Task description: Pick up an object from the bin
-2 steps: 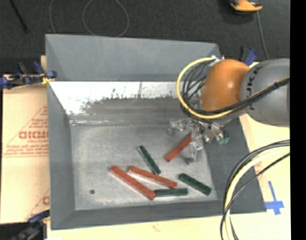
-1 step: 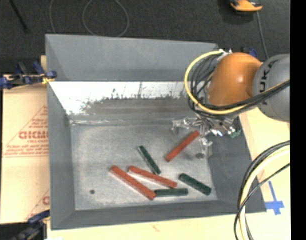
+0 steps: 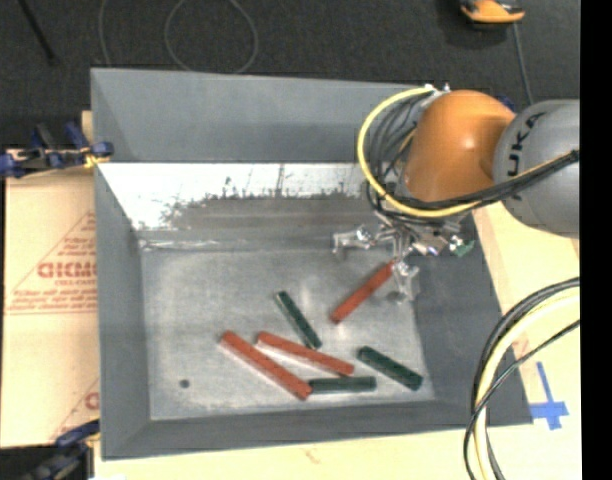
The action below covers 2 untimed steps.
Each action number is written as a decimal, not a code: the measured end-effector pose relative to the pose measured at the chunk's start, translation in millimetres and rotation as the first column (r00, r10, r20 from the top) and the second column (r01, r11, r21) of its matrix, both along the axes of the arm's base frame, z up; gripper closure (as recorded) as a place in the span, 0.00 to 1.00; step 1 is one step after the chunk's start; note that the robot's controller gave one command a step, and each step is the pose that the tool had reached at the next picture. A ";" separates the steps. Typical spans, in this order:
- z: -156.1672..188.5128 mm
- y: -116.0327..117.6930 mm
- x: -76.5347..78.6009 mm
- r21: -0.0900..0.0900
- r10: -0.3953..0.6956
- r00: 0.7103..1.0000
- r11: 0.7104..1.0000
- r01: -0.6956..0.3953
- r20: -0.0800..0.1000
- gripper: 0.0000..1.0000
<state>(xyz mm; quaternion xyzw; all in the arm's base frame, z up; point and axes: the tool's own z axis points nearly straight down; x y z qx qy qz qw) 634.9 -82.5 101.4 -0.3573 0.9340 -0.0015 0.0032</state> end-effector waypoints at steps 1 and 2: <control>-28.2 -9.4 -3.5 -0.004 0.166 0.986 0.986 -0.166 0.003 0.00; -24.9 -10.0 -0.5 -0.001 0.160 0.987 0.987 -0.160 0.005 0.00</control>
Offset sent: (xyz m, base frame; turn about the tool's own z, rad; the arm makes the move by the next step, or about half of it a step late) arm -0.0062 -0.0072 -0.0314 -0.1720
